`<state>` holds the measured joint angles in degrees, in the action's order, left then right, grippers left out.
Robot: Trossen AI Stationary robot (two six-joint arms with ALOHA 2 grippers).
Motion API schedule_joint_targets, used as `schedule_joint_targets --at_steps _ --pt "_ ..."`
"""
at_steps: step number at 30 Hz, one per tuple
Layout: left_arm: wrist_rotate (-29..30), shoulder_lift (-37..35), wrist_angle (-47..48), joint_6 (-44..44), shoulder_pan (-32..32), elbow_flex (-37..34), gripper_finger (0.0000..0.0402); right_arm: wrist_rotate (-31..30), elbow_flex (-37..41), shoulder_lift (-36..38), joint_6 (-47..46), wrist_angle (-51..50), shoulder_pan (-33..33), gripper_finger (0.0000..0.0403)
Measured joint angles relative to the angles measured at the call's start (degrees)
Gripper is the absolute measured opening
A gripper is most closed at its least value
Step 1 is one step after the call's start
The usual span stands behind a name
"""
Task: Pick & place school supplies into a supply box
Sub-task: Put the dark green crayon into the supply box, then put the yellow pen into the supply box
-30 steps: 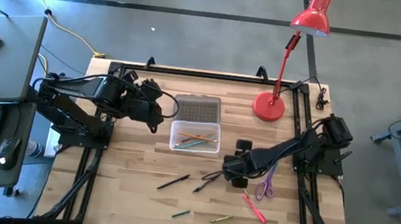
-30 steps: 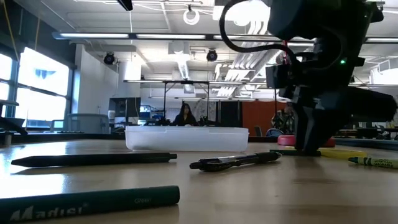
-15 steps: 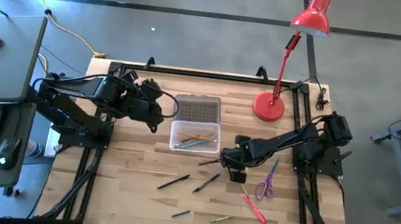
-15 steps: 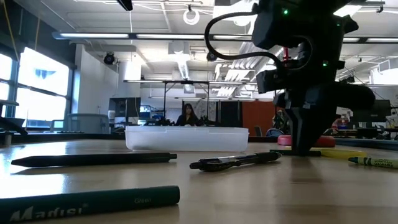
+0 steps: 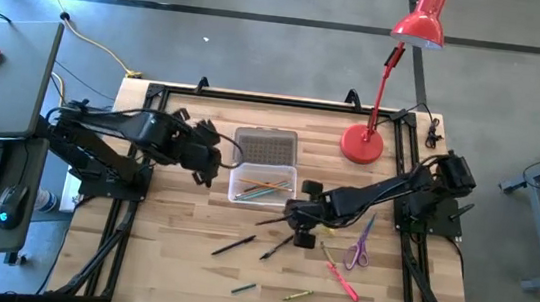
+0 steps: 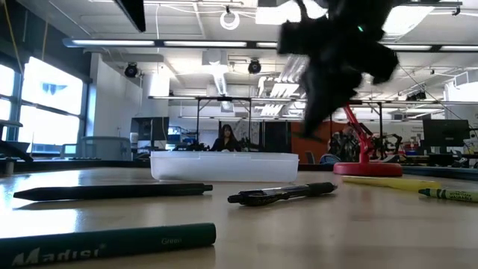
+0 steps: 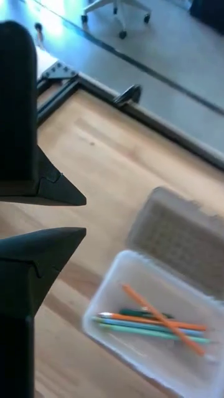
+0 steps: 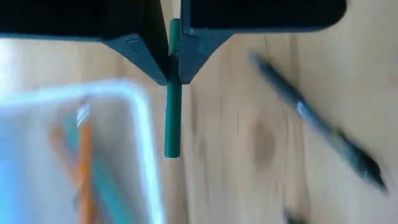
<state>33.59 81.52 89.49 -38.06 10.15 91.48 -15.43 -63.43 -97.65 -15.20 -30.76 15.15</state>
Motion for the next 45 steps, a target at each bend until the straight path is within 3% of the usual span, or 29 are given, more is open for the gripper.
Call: schedule_joint_targets --at_steps 3,7,10,16,22,31,39,45 --pt "-2.8 0.0 -3.7 0.2 0.0 -5.1 0.0095 -5.5 -2.0 0.2 4.4 9.8 -0.5 0.0008" --pt "-5.3 0.0 -9.6 1.9 0.0 -10.1 0.0095 -1.7 -1.5 -1.8 13.4 24.3 -3.3 0.0003" --pt "-7.0 0.0 -12.5 2.3 0.0 -11.5 0.0095 -3.6 -1.4 -4.7 13.7 28.3 -5.9 0.0002" --pt "-7.6 0.0 -14.7 3.3 0.0 -12.1 0.0095 -3.6 -1.3 -7.5 8.1 24.4 -10.2 0.0002" --pt "-7.0 0.0 -15.1 3.3 0.0 -12.1 0.0095 1.1 -1.3 -7.4 6.1 15.4 -11.7 0.0006" --pt "-6.9 0.0 -16.0 3.8 0.0 -12.1 0.0095 1.8 -1.3 -7.4 8.0 14.6 -11.6 0.0049" --pt "-6.9 0.0 -15.8 3.8 0.0 -12.1 0.0095 3.1 -1.3 -7.3 8.2 22.1 -10.3 0.0092" --pt "-6.9 0.0 -15.4 3.8 0.0 -12.1 0.0095 12.3 -1.4 -7.2 19.4 35.7 -5.5 0.0104"
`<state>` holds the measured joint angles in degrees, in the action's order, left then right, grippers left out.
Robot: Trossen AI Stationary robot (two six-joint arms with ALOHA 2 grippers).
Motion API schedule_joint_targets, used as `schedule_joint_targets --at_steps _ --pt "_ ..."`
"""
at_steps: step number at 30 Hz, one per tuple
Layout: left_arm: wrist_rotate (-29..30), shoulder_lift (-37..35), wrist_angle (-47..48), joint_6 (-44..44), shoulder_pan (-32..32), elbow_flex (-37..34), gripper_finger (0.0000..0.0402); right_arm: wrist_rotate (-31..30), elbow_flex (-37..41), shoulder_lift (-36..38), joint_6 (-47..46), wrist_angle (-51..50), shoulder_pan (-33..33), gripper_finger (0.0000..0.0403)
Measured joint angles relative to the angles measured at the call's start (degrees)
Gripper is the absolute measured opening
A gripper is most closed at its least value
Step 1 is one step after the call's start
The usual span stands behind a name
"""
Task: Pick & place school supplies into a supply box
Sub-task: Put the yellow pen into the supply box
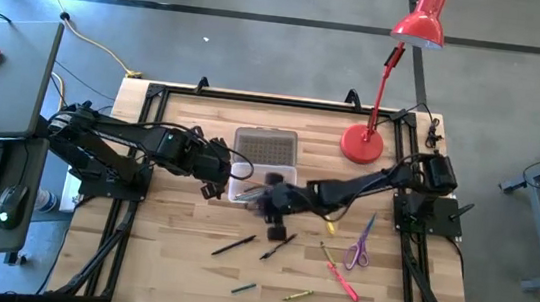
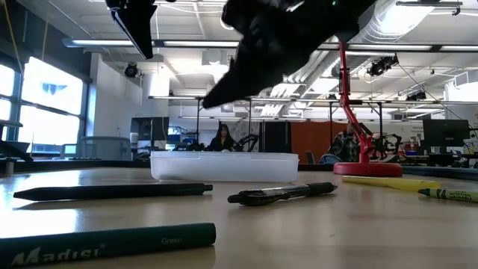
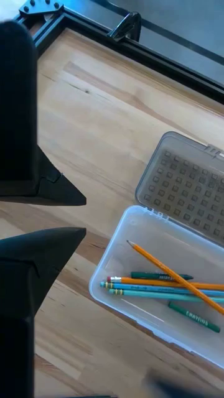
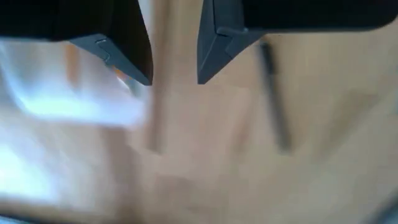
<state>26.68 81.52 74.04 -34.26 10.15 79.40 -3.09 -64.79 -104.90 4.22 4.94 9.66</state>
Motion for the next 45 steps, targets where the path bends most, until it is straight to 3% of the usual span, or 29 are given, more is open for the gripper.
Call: schedule_joint_targets --at_steps 4,9,15,18,22,27,45 --pt "0.0 0.0 0.6 0.4 0.0 0.0 0.0095 2.2 0.0 0.0 7.5 -1.7 3.6 0.0102" --pt "0.0 0.0 1.0 0.5 0.0 0.0 0.0095 -7.2 0.0 1.6 2.5 -17.7 7.5 0.0102" --pt "0.0 0.0 0.8 0.5 0.0 0.0 0.0095 -12.0 0.0 7.3 -12.6 -42.1 10.5 0.0102" --pt "0.0 0.0 0.7 0.4 0.0 0.0 0.0095 -13.0 0.0 10.5 -23.6 -49.0 11.5 0.0102" --pt "0.0 0.0 0.7 -0.5 0.0 0.0 0.0095 -19.1 0.0 12.4 -41.3 -55.6 12.2 0.0102" --pt "0.2 0.0 0.6 -0.5 0.0 0.0 0.0095 -22.0 0.0 11.1 -55.0 -59.7 11.8 0.0102" --pt "0.6 0.0 0.7 -0.5 0.0 0.0 0.0095 -15.7 0.1 3.5 -59.7 -59.9 5.2 0.0102"
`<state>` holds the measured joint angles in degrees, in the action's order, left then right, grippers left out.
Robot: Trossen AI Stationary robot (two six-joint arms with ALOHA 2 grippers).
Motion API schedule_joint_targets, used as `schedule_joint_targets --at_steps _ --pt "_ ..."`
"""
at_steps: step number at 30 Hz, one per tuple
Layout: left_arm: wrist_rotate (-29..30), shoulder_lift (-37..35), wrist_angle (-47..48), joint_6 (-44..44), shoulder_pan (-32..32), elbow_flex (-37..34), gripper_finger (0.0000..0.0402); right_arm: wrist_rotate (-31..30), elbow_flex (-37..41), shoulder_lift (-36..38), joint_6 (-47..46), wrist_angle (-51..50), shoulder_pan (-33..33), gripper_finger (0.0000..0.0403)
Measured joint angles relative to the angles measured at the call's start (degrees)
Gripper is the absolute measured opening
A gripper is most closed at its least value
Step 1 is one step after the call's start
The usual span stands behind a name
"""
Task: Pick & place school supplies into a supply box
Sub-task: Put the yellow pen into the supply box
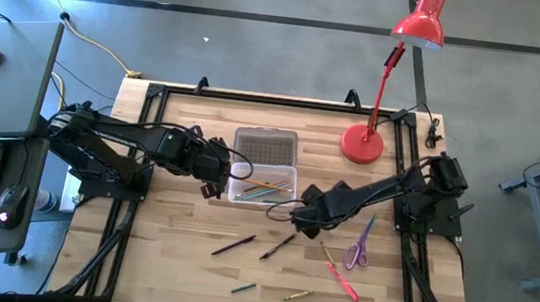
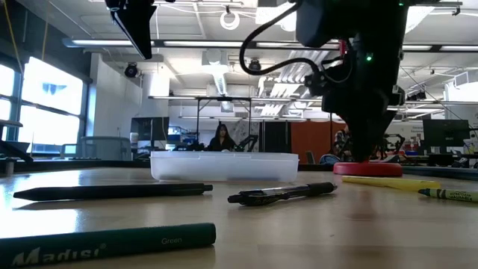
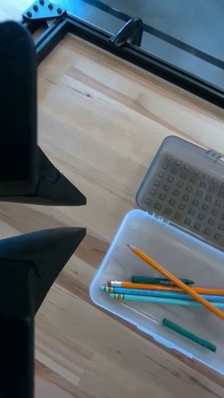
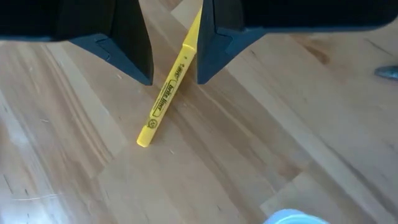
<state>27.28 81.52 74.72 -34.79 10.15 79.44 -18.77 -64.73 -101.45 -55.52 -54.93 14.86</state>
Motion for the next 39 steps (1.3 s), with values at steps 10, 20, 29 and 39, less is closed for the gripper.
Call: schedule_joint_targets --at_steps 10,20,29,39 --pt "0.0 0.0 0.2 0.0 0.0 0.0 0.0095 3.1 6.3 -0.2 0.0 7.1 -3.2 0.0102" --pt "0.3 0.0 0.1 0.0 0.0 0.0 0.0095 5.4 15.4 0.5 5.8 21.1 -5.4 0.0069" --pt "0.3 0.0 -0.1 0.0 0.0 0.0 0.0095 1.8 6.8 5.0 8.7 10.8 -2.5 0.0016" --pt "0.3 0.0 -0.2 0.3 0.0 0.0 0.0095 -13.4 -7.5 7.2 28.8 19.9 -1.1 0.0011"
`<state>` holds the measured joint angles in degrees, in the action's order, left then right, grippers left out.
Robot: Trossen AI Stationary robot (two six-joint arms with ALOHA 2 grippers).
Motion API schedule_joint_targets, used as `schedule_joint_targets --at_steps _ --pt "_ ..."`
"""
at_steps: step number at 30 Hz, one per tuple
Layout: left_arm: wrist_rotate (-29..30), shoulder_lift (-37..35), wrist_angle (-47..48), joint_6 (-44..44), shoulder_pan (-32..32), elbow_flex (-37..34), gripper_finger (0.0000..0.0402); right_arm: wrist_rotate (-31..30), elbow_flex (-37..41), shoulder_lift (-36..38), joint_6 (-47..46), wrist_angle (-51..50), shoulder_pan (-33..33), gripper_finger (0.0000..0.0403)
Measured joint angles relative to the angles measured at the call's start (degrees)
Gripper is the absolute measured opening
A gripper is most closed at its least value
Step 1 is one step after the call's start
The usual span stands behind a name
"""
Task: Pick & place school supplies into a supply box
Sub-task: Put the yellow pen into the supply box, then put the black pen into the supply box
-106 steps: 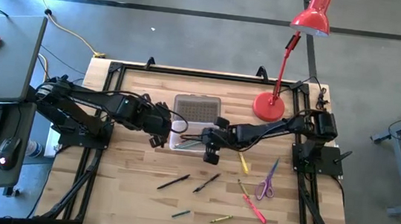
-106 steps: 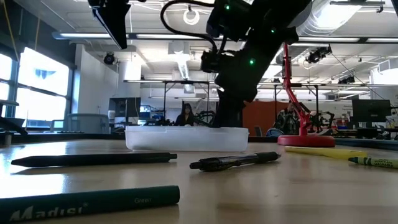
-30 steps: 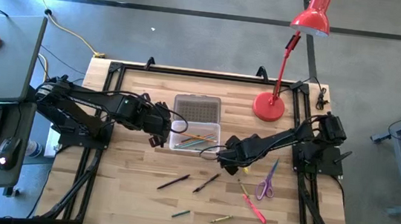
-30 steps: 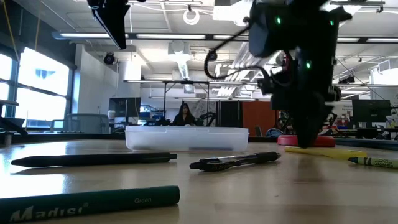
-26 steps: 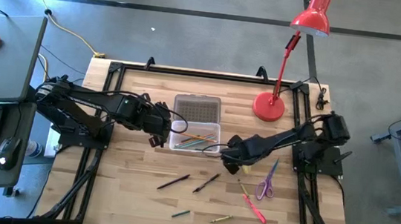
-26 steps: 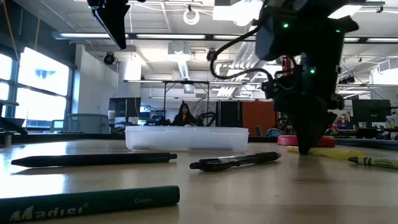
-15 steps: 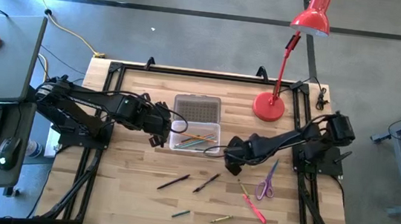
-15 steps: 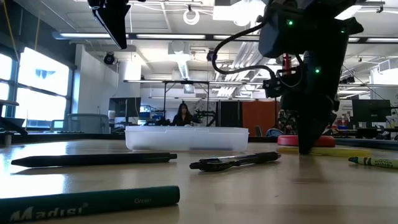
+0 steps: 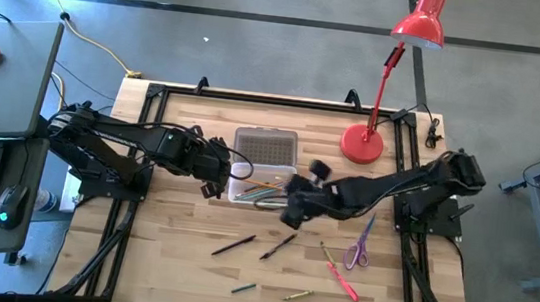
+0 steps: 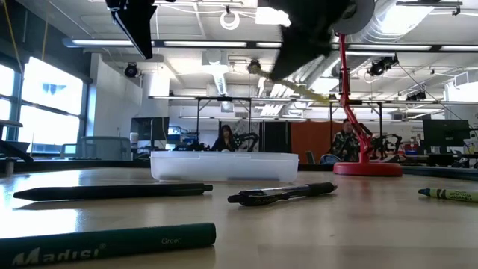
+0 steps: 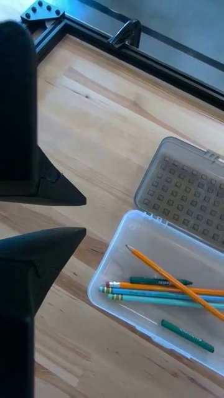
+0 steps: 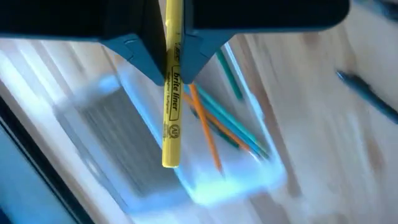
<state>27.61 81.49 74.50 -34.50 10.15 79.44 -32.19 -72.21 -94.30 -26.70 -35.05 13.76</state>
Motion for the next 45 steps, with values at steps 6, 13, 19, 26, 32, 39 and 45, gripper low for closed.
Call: schedule_joint_targets --at_steps 6,13,19,26,32,39,45 --pt "-1.3 0.0 0.1 0.2 0.0 0.0 0.0095 5.7 0.1 -6.0 10.8 16.9 -6.2 0.0004" --pt "-1.3 0.0 0.6 0.2 0.0 0.0 0.0095 17.4 0.2 -13.6 11.3 22.3 -11.6 0.0026" --pt "-1.2 0.0 0.5 1.2 0.0 0.0 0.0095 18.6 0.2 -15.1 12.5 21.4 -12.7 0.0056" --pt "-1.2 0.0 0.6 1.2 0.0 0.0 0.0095 21.8 -1.8 -13.5 15.2 20.3 -10.4 0.009" --pt "-1.1 0.0 0.6 1.2 0.0 0.0 0.0095 31.8 -3.5 -12.4 22.1 15.6 -3.0 0.0103" --pt "-1.1 0.0 0.5 1.2 0.0 0.0 0.0095 30.9 -0.6 -12.4 37.1 13.9 6.6 0.0103" --pt "-1.1 0.0 0.2 1.2 0.0 0.0 0.0095 26.9 4.9 -12.5 36.4 17.6 9.2 0.0103"
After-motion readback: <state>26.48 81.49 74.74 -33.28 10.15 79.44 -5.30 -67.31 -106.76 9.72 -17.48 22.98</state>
